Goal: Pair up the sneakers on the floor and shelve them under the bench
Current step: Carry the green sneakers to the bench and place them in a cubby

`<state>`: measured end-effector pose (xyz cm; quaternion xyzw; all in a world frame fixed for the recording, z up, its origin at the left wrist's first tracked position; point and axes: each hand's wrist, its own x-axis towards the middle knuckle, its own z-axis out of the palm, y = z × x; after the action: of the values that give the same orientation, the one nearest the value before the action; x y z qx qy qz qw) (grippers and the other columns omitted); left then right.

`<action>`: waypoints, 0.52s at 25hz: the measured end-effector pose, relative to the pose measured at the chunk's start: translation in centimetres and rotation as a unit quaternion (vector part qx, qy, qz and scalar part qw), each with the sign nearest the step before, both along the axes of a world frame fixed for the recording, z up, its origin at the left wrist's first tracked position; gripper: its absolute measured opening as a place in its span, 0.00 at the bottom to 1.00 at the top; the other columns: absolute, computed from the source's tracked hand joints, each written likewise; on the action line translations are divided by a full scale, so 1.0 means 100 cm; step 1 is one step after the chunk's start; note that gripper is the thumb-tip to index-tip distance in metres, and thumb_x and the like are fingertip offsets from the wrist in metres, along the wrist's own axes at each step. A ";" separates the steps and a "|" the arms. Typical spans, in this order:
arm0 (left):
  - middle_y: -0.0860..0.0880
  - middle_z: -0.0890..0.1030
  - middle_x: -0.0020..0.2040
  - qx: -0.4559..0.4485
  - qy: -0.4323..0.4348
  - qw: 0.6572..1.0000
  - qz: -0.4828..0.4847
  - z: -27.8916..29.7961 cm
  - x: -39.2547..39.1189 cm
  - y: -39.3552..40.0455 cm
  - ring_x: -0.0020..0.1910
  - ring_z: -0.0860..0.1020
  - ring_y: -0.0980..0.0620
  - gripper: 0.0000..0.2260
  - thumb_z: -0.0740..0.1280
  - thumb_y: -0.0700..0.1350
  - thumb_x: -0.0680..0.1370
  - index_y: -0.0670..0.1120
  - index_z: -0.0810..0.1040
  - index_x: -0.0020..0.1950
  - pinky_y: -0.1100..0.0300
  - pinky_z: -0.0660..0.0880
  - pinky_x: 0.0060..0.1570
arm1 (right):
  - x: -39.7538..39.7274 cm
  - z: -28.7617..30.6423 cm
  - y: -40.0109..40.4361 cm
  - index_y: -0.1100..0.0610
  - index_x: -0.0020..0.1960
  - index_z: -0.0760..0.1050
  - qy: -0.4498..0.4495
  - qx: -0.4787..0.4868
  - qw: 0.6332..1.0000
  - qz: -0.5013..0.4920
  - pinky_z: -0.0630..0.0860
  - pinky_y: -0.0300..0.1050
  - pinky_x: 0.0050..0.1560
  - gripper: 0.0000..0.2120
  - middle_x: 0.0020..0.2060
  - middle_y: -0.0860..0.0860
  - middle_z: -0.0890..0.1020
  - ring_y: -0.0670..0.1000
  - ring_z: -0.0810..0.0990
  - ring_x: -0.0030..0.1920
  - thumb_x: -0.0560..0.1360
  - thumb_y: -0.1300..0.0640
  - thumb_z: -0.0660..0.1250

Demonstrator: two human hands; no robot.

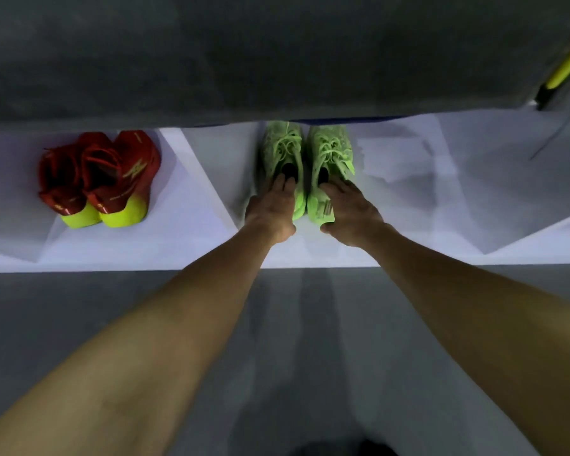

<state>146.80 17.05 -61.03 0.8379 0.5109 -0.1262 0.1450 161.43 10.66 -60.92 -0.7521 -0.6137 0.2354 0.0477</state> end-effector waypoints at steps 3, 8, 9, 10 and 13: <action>0.49 0.48 0.79 -0.014 0.022 1.000 -0.005 0.020 -0.018 -0.038 0.76 0.56 0.45 0.46 0.74 0.47 0.71 0.46 0.48 0.79 0.45 0.68 0.65 | -0.008 0.016 -0.044 0.48 0.77 0.52 0.019 -0.012 1.000 -0.003 0.68 0.54 0.68 0.42 0.78 0.47 0.52 0.52 0.53 0.77 0.70 0.55 0.72; 0.48 0.61 0.75 -0.119 0.044 0.992 0.010 0.064 -0.054 -0.141 0.69 0.68 0.41 0.41 0.76 0.55 0.68 0.53 0.59 0.76 0.47 0.70 0.63 | -0.025 0.063 -0.141 0.51 0.77 0.53 0.043 -0.144 0.988 0.022 0.69 0.55 0.67 0.41 0.74 0.51 0.64 0.55 0.63 0.74 0.71 0.50 0.72; 0.48 0.63 0.74 -0.144 0.060 0.988 0.008 0.078 -0.060 -0.164 0.69 0.68 0.42 0.41 0.76 0.57 0.67 0.54 0.60 0.76 0.46 0.70 0.64 | -0.028 0.077 -0.162 0.51 0.76 0.55 0.046 -0.178 0.982 0.036 0.70 0.54 0.67 0.41 0.73 0.52 0.66 0.56 0.66 0.72 0.70 0.48 0.73; 0.48 0.65 0.74 -0.170 0.083 0.982 0.007 0.094 -0.066 -0.185 0.70 0.69 0.42 0.41 0.76 0.59 0.67 0.54 0.61 0.76 0.45 0.69 0.65 | -0.031 0.092 -0.183 0.52 0.76 0.58 0.047 -0.213 0.975 0.051 0.71 0.53 0.66 0.41 0.72 0.53 0.68 0.57 0.69 0.70 0.69 0.47 0.73; 0.48 0.67 0.72 -0.234 0.143 0.962 0.007 0.154 -0.080 -0.243 0.69 0.69 0.41 0.43 0.75 0.64 0.65 0.56 0.62 0.75 0.43 0.69 0.64 | -0.040 0.146 -0.233 0.54 0.72 0.65 0.065 -0.275 0.957 0.068 0.74 0.50 0.62 0.35 0.67 0.54 0.73 0.57 0.73 0.66 0.69 0.48 0.74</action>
<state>138.77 -7.24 -45.64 0.7502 0.4887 -0.3594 0.2631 157.45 -12.67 -46.32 -0.6757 -0.5709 0.4458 -0.1375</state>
